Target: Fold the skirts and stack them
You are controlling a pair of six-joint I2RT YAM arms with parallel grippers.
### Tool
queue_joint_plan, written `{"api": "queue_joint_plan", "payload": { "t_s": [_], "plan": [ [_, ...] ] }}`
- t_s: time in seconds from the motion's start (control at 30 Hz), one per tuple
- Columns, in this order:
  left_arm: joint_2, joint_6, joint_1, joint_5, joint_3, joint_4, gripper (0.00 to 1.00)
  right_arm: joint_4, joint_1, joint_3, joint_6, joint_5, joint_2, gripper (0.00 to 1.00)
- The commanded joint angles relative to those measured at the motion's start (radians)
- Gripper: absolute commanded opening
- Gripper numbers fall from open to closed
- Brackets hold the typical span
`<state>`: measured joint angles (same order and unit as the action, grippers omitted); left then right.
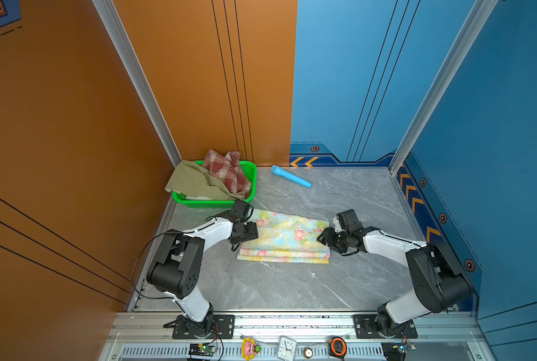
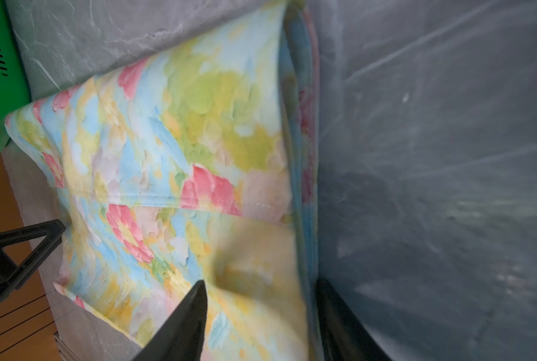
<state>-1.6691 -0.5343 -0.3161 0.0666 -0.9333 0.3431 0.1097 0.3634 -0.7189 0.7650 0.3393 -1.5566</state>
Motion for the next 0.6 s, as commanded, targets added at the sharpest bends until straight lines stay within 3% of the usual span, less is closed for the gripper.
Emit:
{"api": "queue_joint_plan", "payload": {
  "t_s": [0.0,0.07,0.13,0.2,0.23,0.57],
  "plan": [
    [-0.048,0.009,0.01,-0.027,-0.008,0.002,0.6,-0.048,-0.001,0.043,0.023,0.015,-0.038,0.47],
    [-0.063,0.007,0.007,-0.029,-0.01,-0.001,0.47,-0.07,-0.002,0.043,0.02,0.026,-0.046,0.34],
    [-0.079,0.01,0.002,-0.033,-0.015,-0.002,0.21,-0.064,-0.004,0.029,0.002,0.02,-0.047,0.21],
    [-0.091,0.015,-0.009,-0.039,-0.019,-0.003,0.01,-0.05,-0.005,0.012,-0.015,0.008,-0.038,0.08],
    [-0.096,0.015,-0.017,-0.042,-0.021,-0.002,0.0,-0.038,-0.01,0.003,-0.024,0.005,-0.029,0.0],
    [-0.137,-0.05,-0.134,-0.067,-0.017,-0.047,0.0,0.237,-0.056,-0.092,-0.14,-0.117,0.164,0.0]
  ]
}}
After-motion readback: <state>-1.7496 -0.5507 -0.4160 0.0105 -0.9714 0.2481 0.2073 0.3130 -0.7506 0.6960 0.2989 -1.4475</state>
